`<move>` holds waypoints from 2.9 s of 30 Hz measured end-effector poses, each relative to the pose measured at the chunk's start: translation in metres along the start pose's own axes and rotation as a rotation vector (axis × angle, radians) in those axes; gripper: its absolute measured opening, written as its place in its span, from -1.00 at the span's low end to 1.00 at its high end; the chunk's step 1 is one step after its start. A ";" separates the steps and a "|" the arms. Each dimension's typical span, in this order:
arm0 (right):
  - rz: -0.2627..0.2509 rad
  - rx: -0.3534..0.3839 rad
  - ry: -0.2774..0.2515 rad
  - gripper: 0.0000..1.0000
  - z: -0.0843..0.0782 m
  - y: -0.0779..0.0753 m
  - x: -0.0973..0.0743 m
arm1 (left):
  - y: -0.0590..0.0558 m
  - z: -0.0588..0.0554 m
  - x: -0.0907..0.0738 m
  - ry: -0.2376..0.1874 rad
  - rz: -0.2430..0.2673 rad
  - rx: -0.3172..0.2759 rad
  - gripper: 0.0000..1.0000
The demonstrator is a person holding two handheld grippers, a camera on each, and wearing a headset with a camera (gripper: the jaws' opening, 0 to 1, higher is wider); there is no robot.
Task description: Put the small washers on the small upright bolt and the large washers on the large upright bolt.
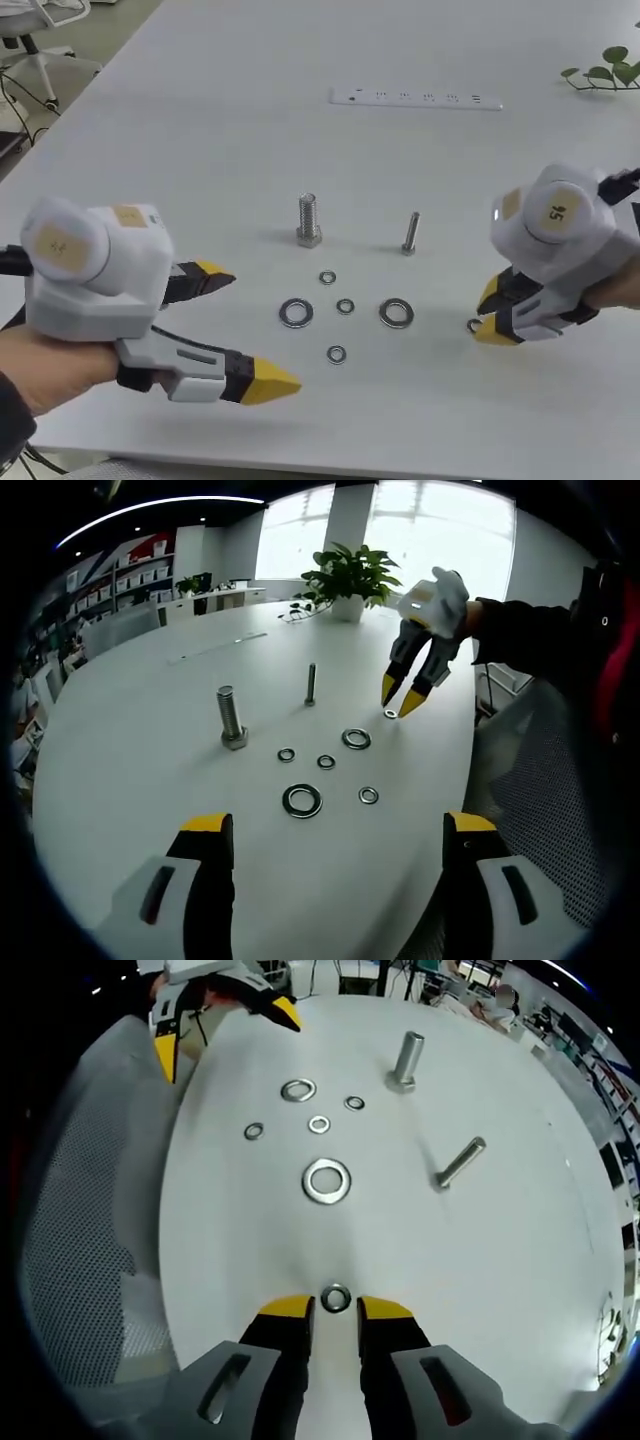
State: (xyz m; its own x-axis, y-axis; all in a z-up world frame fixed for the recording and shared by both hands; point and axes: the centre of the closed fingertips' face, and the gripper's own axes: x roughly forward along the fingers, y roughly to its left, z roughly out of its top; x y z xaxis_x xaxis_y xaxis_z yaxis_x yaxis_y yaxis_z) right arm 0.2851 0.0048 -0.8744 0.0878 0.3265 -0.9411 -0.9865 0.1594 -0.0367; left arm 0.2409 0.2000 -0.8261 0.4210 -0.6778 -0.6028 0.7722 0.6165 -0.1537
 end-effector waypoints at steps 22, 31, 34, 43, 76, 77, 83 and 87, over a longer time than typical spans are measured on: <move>0.020 0.021 0.038 -0.66 0.000 0.002 0.002 | -0.001 0.001 -0.001 -0.006 -0.001 -0.001 0.72; 0.012 0.012 0.055 -0.70 0.000 0.002 0.002 | 0.000 0.002 -0.001 -0.012 0.002 -0.001 0.71; 0.012 0.022 0.060 -0.70 0.000 0.001 0.002 | 0.000 0.003 -0.002 -0.016 0.004 -0.001 0.70; 0.015 0.023 0.062 -0.72 0.001 0.001 0.003 | 0.000 0.003 -0.002 -0.018 0.006 -0.002 0.70; -0.009 -0.008 0.056 -0.75 0.015 -0.011 -0.021 | 0.001 0.005 -0.001 -0.018 -0.001 0.001 0.69; -0.010 -0.010 0.057 -0.75 0.015 -0.011 -0.022 | 0.001 0.005 -0.001 -0.018 -0.002 0.001 0.69; -0.014 -0.018 0.060 -0.75 0.016 -0.012 -0.022 | 0.000 0.005 -0.001 -0.020 -0.003 0.002 0.69; -0.015 -0.021 0.060 -0.75 0.018 -0.012 -0.023 | 0.000 0.005 -0.002 -0.020 -0.004 0.003 0.69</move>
State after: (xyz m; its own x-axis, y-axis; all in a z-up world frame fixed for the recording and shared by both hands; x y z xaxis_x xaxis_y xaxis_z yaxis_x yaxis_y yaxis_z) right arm 0.2974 0.0121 -0.8461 0.0950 0.2681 -0.9587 -0.9879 0.1442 -0.0575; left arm 0.2423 0.1988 -0.8213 0.4270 -0.6883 -0.5865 0.7753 0.6125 -0.1543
